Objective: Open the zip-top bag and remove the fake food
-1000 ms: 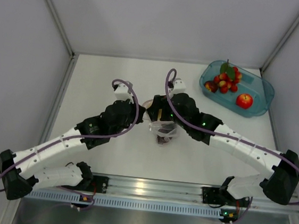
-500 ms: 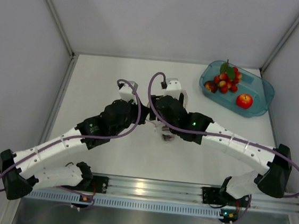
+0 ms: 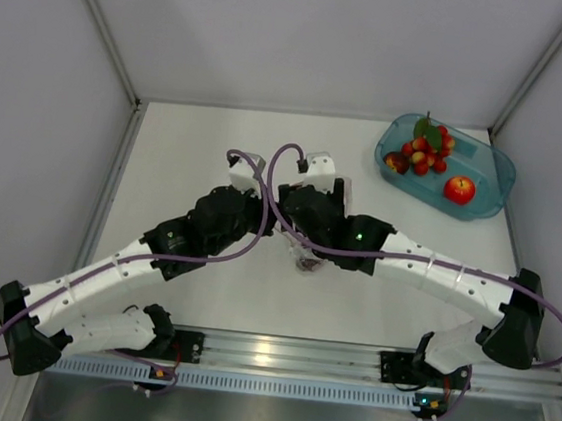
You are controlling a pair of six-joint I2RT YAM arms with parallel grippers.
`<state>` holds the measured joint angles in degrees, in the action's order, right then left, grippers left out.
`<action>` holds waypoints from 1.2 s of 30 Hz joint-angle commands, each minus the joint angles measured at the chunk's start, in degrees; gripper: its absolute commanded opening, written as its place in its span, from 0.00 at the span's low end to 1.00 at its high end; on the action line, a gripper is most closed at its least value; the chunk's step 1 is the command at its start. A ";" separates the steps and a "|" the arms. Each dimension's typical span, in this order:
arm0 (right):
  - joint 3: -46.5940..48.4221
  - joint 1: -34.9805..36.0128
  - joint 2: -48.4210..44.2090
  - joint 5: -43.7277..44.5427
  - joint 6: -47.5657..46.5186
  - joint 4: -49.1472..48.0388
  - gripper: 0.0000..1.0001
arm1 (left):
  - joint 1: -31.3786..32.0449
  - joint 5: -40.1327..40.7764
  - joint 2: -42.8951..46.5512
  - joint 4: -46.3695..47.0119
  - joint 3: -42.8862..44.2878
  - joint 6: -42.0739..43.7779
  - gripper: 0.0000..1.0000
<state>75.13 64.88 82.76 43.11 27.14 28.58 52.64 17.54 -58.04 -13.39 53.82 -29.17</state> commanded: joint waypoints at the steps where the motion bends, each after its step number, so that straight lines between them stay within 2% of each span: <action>1: 1.17 2.71 -5.49 -1.63 0.73 -4.49 0.34 | 0.71 -4.53 -0.32 5.21 2.34 0.69 0.00; 9: -4.46 2.62 -14.46 -5.75 1.60 -9.49 0.33 | 0.71 1.27 0.56 5.12 0.14 -0.62 0.00; 15: -9.29 2.44 -20.18 -15.75 0.82 -16.61 0.32 | 0.71 3.73 0.21 5.13 -0.56 -2.20 0.00; 20: -14.39 2.44 -26.32 -22.80 1.25 -28.04 0.31 | 0.71 4.34 0.12 5.13 -0.74 -3.44 0.00; 28: -19.32 2.00 -33.89 -25.88 0.03 -40.79 0.29 | 0.71 10.05 -0.05 4.95 -1.88 -7.39 0.00; 32: -14.51 1.74 -34.77 -21.69 -4.79 -36.86 0.29 | 0.71 13.74 -1.02 2.76 -0.74 -9.41 0.00; 36: -9.50 0.34 -33.02 -2.91 -11.39 -26.93 0.29 | 0.62 17.79 -1.64 -1.37 1.02 -10.03 0.00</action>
<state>60.51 66.13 48.86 26.50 22.04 -2.63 53.19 30.48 -59.44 -12.84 52.71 -37.69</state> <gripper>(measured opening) 0.753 0.020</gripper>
